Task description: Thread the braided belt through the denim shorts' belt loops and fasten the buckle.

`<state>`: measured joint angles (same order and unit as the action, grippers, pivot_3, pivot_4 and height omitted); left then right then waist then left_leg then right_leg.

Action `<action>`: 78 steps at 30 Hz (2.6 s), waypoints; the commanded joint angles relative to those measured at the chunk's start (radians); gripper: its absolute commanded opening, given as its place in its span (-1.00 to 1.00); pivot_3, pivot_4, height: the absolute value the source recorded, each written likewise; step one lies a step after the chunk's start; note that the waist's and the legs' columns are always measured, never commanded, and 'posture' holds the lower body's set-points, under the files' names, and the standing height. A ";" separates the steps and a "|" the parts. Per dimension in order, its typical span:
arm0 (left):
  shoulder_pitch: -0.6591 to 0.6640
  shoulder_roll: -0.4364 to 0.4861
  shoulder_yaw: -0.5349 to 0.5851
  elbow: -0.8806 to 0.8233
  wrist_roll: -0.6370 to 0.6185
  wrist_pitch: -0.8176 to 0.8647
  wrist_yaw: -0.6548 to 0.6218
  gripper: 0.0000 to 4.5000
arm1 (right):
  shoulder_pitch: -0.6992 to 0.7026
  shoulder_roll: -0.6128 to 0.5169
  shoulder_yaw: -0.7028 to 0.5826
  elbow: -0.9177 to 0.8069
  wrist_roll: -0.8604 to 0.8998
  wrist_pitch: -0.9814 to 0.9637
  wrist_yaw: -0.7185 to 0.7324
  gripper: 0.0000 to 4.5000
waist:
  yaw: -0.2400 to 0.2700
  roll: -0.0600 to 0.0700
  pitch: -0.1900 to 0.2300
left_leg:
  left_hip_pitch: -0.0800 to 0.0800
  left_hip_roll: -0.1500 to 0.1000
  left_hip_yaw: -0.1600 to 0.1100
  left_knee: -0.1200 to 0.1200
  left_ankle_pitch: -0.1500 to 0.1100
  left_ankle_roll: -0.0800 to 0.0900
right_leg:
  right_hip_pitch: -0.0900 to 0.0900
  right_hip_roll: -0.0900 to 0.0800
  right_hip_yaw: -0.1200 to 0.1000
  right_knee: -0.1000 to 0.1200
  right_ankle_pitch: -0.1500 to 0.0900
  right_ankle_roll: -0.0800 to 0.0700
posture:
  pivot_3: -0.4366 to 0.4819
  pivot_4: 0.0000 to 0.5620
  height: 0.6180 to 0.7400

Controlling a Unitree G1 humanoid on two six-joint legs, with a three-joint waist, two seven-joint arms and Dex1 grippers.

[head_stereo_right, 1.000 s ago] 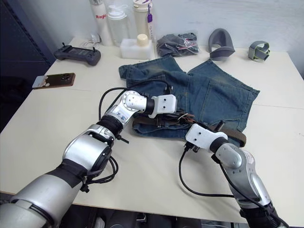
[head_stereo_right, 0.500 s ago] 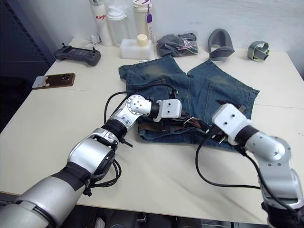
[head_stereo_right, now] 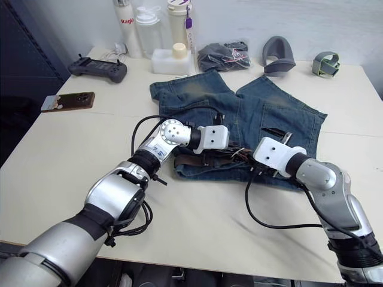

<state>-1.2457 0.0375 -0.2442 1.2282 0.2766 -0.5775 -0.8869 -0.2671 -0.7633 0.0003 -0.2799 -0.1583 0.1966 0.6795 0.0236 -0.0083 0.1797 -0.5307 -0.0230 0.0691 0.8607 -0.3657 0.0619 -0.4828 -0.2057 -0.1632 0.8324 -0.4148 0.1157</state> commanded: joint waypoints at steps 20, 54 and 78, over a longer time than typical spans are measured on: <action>0.038 0.193 0.134 -0.315 -0.259 0.454 -0.348 0.86 | 0.018 0.004 -0.009 -0.007 0.013 -0.055 -0.010 -1.00 | -0.006 0.000 0.000 | 0.000 0.000 0.000 0.000 0.000 0.000 | 0.000 0.001 0.000 0.000 0.000 0.000 | -0.05 -0.47 -0.51; 0.516 0.499 -0.190 -0.882 -0.268 0.938 -0.503 -0.99 | 0.318 -0.236 -0.294 0.206 -0.006 -0.473 -0.030 -1.00 | -0.013 0.005 -0.006 | 0.006 0.000 -0.001 0.000 0.001 -0.001 | 0.004 -0.007 0.001 0.003 -0.002 -0.003 | -0.05 -0.47 -0.51; 0.460 0.555 0.053 -0.887 -0.561 1.139 -0.551 -0.99 | 0.348 -0.139 -0.171 0.200 -0.198 -0.649 -0.235 -1.00 | -0.027 0.007 -0.026 | 0.004 0.003 -0.003 0.012 -0.003 -0.007 | -0.004 -0.010 0.002 0.030 -0.020 -0.015 | -0.05 -0.47 -0.51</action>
<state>-0.7395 0.5918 -0.2786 0.3469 -0.1993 0.4742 -1.4373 0.0804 -0.9079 -0.1727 -0.0328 -0.3748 -0.4555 0.4329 -0.0029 -0.0009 0.1540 -0.5333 -0.0197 0.0649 0.8796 -0.3710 0.0542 -0.4934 -0.2162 -0.1607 0.8698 -0.4383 0.1010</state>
